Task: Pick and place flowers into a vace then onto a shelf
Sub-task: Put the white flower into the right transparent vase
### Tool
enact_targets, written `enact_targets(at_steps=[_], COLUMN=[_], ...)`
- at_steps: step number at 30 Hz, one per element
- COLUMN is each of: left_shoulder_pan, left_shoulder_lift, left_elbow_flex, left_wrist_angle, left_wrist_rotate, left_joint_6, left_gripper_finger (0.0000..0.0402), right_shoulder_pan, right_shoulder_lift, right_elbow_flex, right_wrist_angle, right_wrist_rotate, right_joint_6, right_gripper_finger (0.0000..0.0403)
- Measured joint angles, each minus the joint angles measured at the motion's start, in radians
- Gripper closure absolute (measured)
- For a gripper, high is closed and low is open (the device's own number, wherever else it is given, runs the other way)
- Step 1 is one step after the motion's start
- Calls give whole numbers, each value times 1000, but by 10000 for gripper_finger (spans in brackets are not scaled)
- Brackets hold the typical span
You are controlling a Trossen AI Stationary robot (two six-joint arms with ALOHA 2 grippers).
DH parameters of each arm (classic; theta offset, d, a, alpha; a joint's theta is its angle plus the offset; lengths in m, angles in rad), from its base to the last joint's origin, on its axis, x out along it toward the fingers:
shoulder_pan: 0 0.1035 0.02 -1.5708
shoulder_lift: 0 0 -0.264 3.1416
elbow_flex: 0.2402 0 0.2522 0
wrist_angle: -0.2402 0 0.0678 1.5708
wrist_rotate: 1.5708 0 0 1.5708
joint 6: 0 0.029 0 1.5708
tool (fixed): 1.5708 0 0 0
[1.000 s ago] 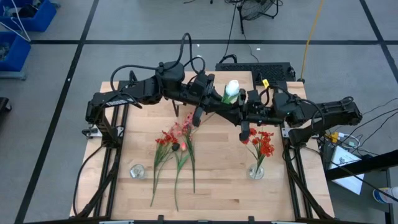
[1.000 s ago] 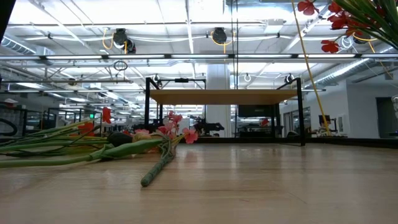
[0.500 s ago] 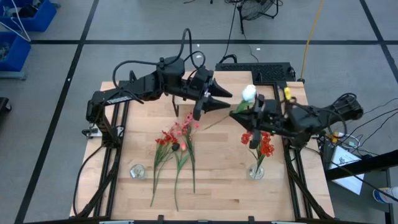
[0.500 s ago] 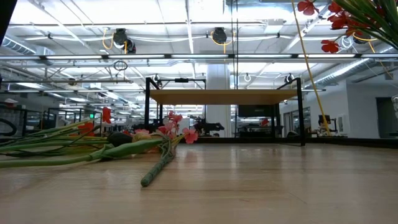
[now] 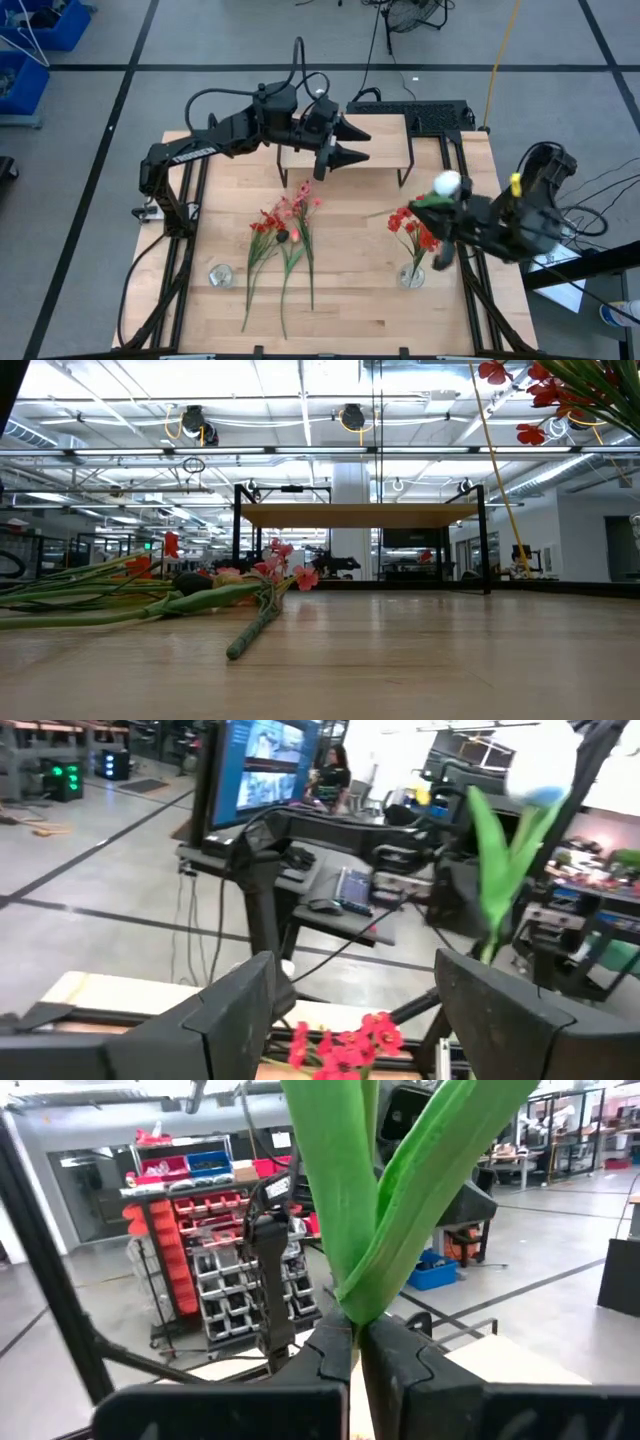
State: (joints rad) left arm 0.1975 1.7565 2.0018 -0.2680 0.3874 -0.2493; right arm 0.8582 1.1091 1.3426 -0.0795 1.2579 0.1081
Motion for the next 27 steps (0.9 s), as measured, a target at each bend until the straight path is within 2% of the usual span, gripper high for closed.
enact_targets(at_steps=[8, 11, 14, 20, 27], left_shoulder_pan=[32, 41, 50, 51, 49], left_shoulder_lift=[-1, -1, -1, -1, -1], left_elbow_flex=[0, 0, 0, 0, 0], left_wrist_angle=[0, 1, 1, 1, 2], left_wrist_rotate=[-51, -77, -89, -152, -178], left_joint_6=[0, -19, -25, -51, -99], left_gripper_finger=[127, 128, 128, 128, 128], right_shoulder_pan=[314, 392, 425, 441, 403], right_shoulder_lift=[20, 36, 63, 121, 219], right_elbow_flex=[0, 0, 0, 0, 0], right_wrist_angle=[16, 70, 150, 241, 294], right_wrist_rotate=[312, 312, 314, 314, 313], right_joint_6=[3, 2, -55, -100, -16], right_gripper_finger=[403, 403, 403, 403, 403])
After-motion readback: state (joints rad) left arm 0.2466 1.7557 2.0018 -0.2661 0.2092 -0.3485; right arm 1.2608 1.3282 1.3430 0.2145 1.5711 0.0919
